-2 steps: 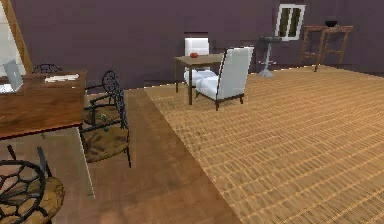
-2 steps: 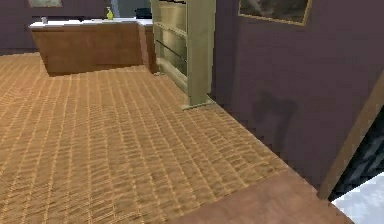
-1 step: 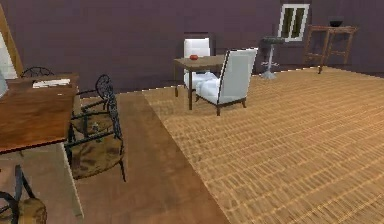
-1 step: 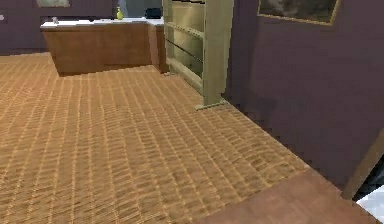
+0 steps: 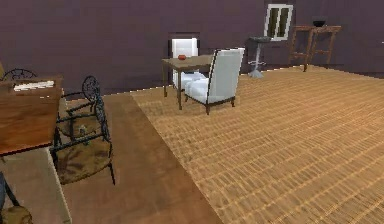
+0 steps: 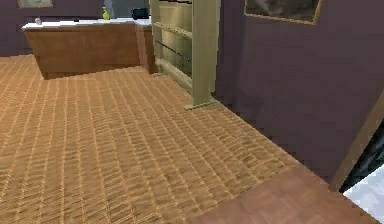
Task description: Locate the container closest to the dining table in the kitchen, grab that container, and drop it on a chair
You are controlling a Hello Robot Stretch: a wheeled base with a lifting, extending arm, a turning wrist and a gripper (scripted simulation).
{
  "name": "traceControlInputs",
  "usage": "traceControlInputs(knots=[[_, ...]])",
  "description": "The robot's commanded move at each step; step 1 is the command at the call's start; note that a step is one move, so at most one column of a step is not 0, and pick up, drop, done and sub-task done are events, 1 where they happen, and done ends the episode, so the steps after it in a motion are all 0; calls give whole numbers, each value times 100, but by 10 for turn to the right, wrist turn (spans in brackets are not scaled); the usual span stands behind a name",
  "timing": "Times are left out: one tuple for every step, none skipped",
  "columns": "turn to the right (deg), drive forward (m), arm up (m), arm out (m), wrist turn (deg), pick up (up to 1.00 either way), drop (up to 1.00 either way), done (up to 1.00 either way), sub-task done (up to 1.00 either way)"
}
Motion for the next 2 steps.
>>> traceControlInputs(knots=[[0,100,0,0,0,0,0,0,0],[30,0,0,0,0,0,0,0,0]])
